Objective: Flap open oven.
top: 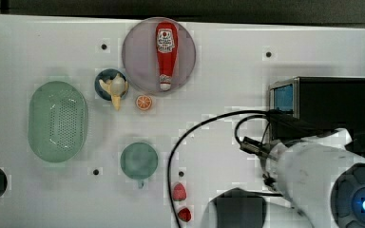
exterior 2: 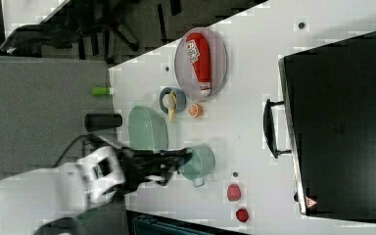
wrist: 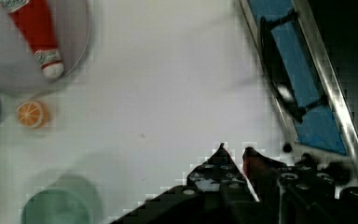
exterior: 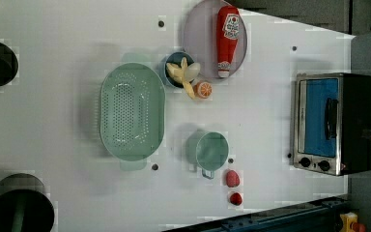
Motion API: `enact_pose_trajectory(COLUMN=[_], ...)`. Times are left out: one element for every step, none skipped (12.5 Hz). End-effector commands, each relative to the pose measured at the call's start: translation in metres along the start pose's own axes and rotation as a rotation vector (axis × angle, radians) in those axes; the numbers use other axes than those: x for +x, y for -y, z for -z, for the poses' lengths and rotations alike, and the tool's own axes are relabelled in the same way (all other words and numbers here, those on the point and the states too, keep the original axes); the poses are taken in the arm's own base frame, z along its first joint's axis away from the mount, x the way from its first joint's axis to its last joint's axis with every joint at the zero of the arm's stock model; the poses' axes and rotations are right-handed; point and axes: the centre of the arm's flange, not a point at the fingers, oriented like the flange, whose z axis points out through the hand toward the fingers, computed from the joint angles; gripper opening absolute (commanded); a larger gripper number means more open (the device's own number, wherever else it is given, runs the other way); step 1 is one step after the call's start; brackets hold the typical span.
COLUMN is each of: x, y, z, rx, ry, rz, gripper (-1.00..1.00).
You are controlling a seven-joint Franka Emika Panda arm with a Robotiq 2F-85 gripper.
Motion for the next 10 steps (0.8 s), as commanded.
enact_pose_trajectory(x=[0.013, 0.019, 0.025, 0.031, 0.036, 0.041, 0.045, 0.05, 0.053, 0.056], y=[-0.032, -0.04, -0.048, -0.056, -0.062, -0.068, -0.073, -0.078, -0.081, -0.085], z=[-0.034, -0.045, -0.056, -0.068, -0.08, -0.091, -0.102, -0.111, -0.119, -0.129], rx=[-0.017, -0.022, -0.029, -0.037, -0.046, -0.056, -0.067, -0.077, -0.087, -0.097], ry=[-0.006, -0.007, -0.01, -0.013, -0.014, -0.019, -0.026, -0.037, -0.045, -0.045], rz=[0.153, 0.195, 0.223, 0.234, 0.239, 0.24, 0.234, 0.228, 0.223, 0.218], gripper=[-0.65, -0.65, -0.65, -0.65, -0.65, -0.65, -0.65, -0.65, -0.65, -0.65])
